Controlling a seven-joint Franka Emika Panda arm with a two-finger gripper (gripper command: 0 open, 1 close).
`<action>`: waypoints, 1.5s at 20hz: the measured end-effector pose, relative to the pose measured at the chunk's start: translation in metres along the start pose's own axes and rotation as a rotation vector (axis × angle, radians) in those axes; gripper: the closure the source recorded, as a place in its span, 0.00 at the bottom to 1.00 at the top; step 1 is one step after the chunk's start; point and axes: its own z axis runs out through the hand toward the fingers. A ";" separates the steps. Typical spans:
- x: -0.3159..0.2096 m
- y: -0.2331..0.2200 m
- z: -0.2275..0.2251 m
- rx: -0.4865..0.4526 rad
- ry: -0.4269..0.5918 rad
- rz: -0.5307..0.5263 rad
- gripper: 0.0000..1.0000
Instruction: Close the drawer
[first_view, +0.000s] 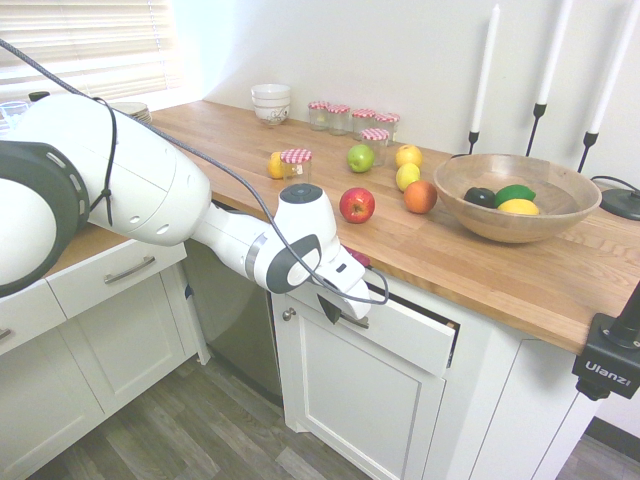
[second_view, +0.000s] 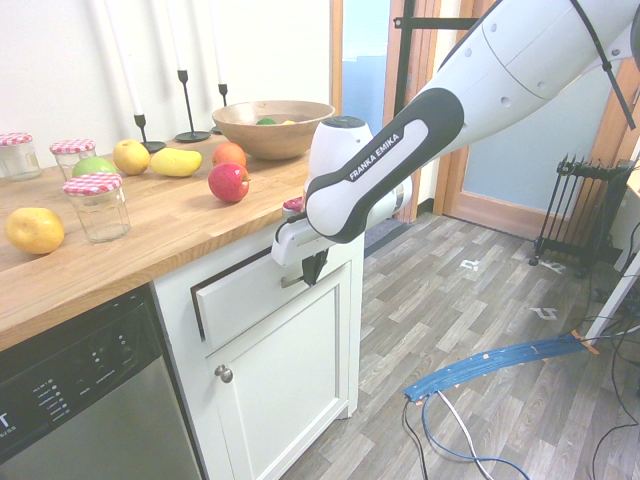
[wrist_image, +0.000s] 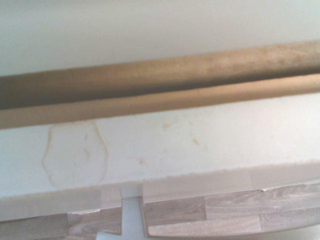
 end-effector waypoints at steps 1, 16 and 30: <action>0.001 -0.002 -0.002 0.014 0.009 0.000 1.00; -0.018 0.030 0.002 -0.055 -0.040 0.002 1.00; -0.065 0.151 -0.138 -0.211 -0.173 -0.071 0.00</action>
